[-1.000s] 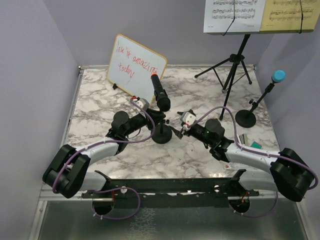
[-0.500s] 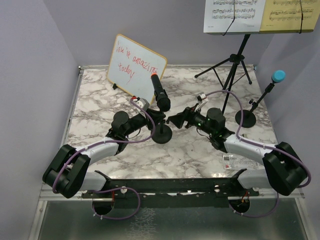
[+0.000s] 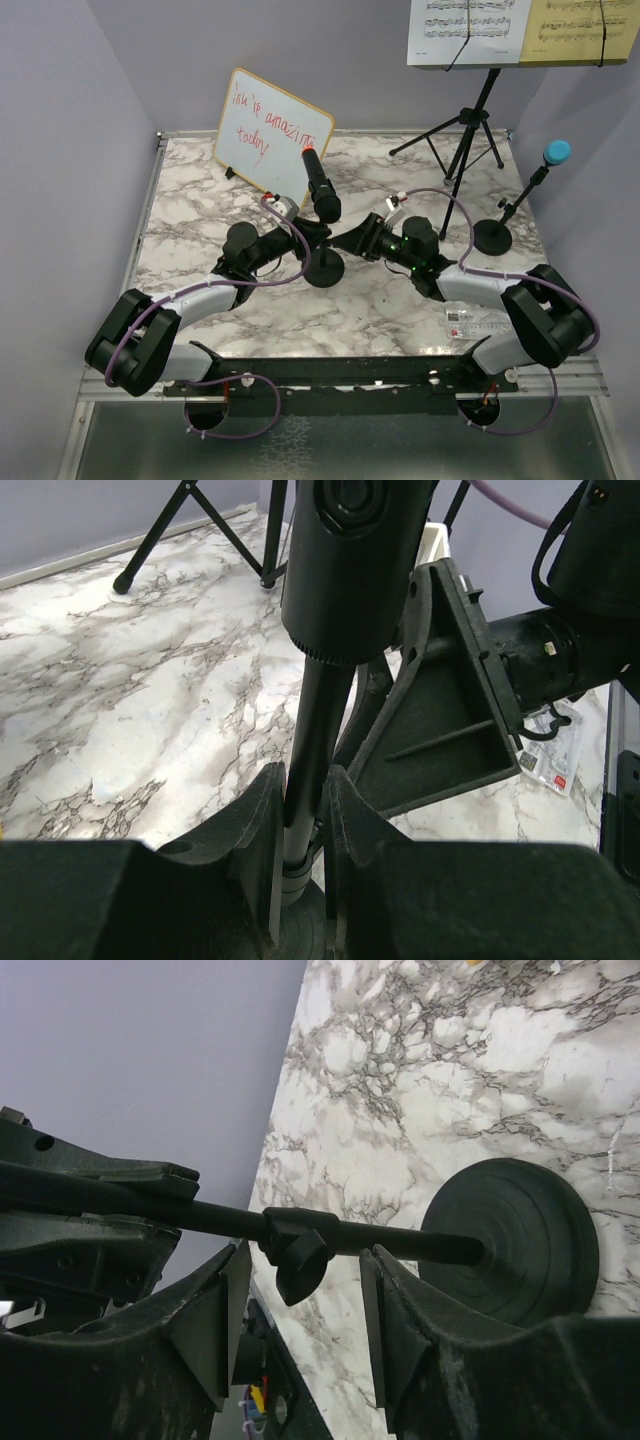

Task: Pack up the instrument practice props
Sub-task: Unscrew the knob on the microphone stand.

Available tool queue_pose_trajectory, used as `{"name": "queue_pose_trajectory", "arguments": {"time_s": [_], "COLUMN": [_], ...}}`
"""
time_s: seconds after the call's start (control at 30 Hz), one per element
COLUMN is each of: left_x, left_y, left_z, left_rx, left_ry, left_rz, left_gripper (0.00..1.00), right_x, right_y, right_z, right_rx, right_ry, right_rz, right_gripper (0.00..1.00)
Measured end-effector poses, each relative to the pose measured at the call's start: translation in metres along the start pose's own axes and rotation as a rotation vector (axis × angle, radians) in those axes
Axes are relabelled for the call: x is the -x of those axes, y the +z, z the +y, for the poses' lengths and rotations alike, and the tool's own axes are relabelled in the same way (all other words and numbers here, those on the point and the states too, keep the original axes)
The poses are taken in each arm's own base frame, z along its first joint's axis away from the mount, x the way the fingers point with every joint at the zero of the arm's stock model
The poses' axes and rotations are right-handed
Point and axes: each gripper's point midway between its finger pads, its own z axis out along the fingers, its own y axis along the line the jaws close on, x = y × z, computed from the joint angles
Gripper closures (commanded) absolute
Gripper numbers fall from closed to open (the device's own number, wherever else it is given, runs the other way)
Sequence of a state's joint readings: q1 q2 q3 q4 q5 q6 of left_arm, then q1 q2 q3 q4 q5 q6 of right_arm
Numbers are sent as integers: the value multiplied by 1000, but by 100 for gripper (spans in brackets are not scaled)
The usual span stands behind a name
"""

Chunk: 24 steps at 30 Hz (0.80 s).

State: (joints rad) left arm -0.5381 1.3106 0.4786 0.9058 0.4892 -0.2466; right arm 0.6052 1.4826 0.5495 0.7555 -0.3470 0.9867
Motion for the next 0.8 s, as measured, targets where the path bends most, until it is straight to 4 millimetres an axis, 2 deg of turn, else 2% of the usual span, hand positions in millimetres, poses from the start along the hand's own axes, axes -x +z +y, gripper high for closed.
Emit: {"name": "queue_pose_trajectory", "arguments": {"time_s": [0.13,0.37,0.47,0.67,0.8], "left_x": [0,0,0,-1,-1], "left_y": [0,-1,-1,-1,-1], "left_z": [0,-1,-3,-6,-7], "left_rx": [0,-3,-11,-23,-25], "left_ry": [0,-1,-1,-1,-2], "left_rz": [2,5,6,9,10], "left_gripper": [100,100,100,100,100], "right_x": [-2,-3,-3,-4,-2], "right_y": [5,5,3,-1,-4], "right_z": [0,2,2,2,3], "right_rx": [33,85,93,105,120], "right_ry": [56,115,127,140,135], "right_rz": [12,25,28,41,39], "right_gripper": [64,77,77,67,64]}}
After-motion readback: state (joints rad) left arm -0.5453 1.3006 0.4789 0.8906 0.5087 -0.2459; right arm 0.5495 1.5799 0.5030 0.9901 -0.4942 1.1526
